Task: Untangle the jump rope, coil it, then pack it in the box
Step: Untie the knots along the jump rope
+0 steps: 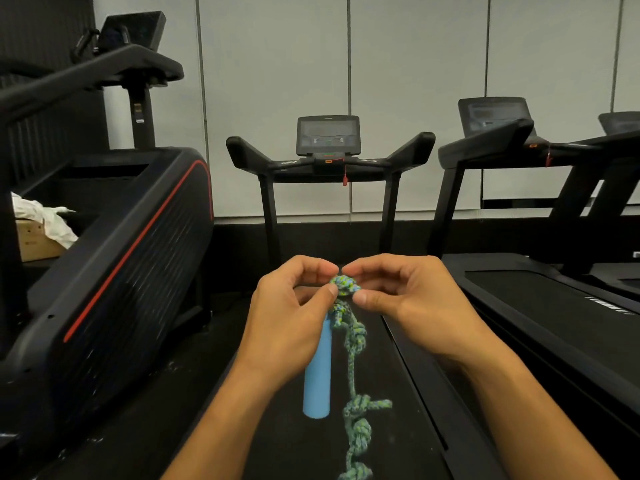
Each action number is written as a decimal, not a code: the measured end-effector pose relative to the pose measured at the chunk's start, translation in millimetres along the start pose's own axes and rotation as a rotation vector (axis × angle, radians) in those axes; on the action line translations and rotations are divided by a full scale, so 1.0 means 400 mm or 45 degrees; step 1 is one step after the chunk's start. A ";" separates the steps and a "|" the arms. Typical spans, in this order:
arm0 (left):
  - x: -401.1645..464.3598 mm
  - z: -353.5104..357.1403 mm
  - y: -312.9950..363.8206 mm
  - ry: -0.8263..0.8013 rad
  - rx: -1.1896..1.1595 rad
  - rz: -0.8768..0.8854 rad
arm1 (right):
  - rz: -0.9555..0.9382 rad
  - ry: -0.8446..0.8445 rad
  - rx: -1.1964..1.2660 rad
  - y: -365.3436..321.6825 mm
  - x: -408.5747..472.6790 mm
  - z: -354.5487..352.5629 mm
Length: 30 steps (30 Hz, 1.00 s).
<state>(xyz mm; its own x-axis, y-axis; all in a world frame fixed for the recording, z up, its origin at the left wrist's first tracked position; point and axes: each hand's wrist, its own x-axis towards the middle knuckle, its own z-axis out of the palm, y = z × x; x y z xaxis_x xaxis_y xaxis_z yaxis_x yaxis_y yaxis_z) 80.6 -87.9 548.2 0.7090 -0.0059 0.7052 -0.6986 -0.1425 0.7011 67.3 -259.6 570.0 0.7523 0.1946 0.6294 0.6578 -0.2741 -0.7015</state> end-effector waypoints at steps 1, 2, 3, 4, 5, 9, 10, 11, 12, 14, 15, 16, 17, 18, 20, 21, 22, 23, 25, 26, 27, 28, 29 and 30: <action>-0.001 0.001 0.000 -0.006 0.003 0.001 | 0.008 0.002 0.019 0.001 0.000 -0.002; -0.001 0.003 0.000 -0.006 0.009 0.002 | 0.014 0.006 0.025 0.003 0.000 -0.003; -0.001 0.004 0.000 -0.003 0.018 0.004 | 0.019 0.010 0.018 0.004 0.001 -0.002; -0.001 0.006 0.001 -0.002 0.026 0.010 | 0.023 0.012 0.010 0.006 0.001 0.000; -0.001 0.008 0.002 -0.001 0.028 0.017 | 0.029 0.016 0.016 0.007 0.000 0.001; -0.004 0.007 0.008 0.012 -0.021 0.043 | 0.062 0.036 0.137 0.005 -0.002 -0.003; -0.004 0.006 0.009 0.014 -0.015 0.060 | 0.072 0.028 0.168 0.003 -0.003 -0.006; -0.005 0.006 0.009 0.017 0.002 0.081 | 0.083 0.018 0.201 0.001 -0.004 -0.008; -0.005 0.007 0.007 0.021 0.030 0.102 | 0.095 0.010 0.233 -0.001 -0.005 -0.009; -0.005 0.010 0.006 0.023 0.084 0.132 | 0.113 0.009 0.283 -0.002 -0.006 -0.010; -0.006 0.012 0.006 0.017 0.099 0.135 | 0.119 0.009 0.291 -0.002 -0.007 -0.010; -0.006 0.012 0.006 0.012 0.108 0.133 | 0.123 0.008 0.283 -0.001 -0.008 -0.010; -0.006 0.012 0.006 0.010 0.109 0.127 | 0.125 0.005 0.267 -0.001 -0.008 -0.009; -0.006 0.011 0.005 0.011 0.105 0.122 | 0.127 0.002 0.252 -0.001 -0.008 -0.008; -0.005 0.009 0.006 0.021 0.096 0.110 | 0.131 -0.011 0.240 0.000 -0.008 -0.008; -0.006 0.009 0.006 0.027 0.101 0.105 | 0.132 -0.018 0.231 0.002 -0.008 -0.008; -0.006 0.011 0.006 0.030 0.110 0.097 | 0.131 -0.023 0.218 0.003 -0.007 -0.007; -0.007 0.013 0.006 0.031 0.114 0.085 | 0.128 -0.019 0.204 0.006 -0.007 -0.005; -0.008 0.015 0.006 0.029 0.116 0.069 | 0.123 0.002 0.186 0.012 -0.005 -0.004; -0.008 0.016 0.007 0.028 0.121 0.071 | 0.123 0.004 0.190 0.014 -0.005 -0.005; -0.008 0.016 0.007 0.023 0.126 0.077 | 0.123 -0.003 0.206 0.015 -0.006 -0.006; -0.008 0.017 0.007 0.018 0.128 0.081 | 0.123 -0.017 0.225 0.016 -0.006 -0.008; -0.009 0.018 0.008 0.015 0.126 0.080 | 0.119 -0.030 0.230 0.017 -0.006 -0.011; -0.010 0.019 0.008 0.015 0.126 0.079 | 0.113 -0.037 0.224 0.018 -0.006 -0.012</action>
<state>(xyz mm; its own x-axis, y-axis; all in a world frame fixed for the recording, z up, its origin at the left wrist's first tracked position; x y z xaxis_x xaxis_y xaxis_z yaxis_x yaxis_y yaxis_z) 76.3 -95.8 546.9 0.6629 -0.0065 0.7487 -0.7279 -0.2395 0.6425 69.9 -266.6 565.1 0.8065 0.2050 0.5545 0.5833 -0.1233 -0.8029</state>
